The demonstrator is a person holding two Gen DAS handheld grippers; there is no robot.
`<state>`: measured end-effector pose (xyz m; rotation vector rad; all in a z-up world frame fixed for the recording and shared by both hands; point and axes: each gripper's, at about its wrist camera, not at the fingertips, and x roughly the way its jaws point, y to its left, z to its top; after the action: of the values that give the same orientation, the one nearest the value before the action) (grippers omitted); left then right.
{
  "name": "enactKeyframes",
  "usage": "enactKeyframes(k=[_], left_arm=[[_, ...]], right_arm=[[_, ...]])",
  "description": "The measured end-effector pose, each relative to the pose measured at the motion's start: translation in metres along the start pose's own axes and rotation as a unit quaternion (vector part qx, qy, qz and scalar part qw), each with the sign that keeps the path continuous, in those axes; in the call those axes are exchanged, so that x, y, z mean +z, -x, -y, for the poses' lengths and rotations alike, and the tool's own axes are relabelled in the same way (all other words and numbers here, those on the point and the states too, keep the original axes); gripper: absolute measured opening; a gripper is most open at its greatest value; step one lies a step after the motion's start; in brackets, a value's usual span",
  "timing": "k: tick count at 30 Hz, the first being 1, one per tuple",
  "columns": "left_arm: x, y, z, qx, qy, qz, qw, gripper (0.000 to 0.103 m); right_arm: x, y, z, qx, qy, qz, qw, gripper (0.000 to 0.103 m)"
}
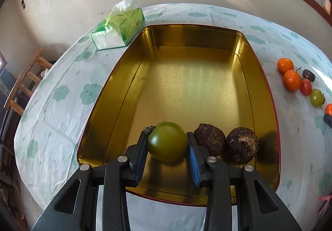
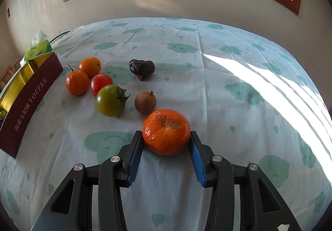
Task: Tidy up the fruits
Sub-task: 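Lower the green tomato into the tin and open the left gripper while the right holds the tangerine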
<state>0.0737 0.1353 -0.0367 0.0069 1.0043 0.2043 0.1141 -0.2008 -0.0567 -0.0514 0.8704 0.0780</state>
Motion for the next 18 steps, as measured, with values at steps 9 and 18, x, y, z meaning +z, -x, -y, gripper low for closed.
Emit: enactKeyframes(k=[9, 18], left_arm=[[0.0001, -0.0015, 0.0011, 0.005, -0.008, 0.001, 1.0000, 0.038], [-0.0001, -0.0014, 0.0016, 0.006, -0.010, 0.000, 0.9999, 0.038]], right_arm=[[-0.0002, -0.0002, 0.0000, 0.000, 0.000, 0.000, 1.000, 0.041], [-0.0003, -0.0002, -0.0001, 0.000, 0.000, 0.000, 1.000, 0.042]])
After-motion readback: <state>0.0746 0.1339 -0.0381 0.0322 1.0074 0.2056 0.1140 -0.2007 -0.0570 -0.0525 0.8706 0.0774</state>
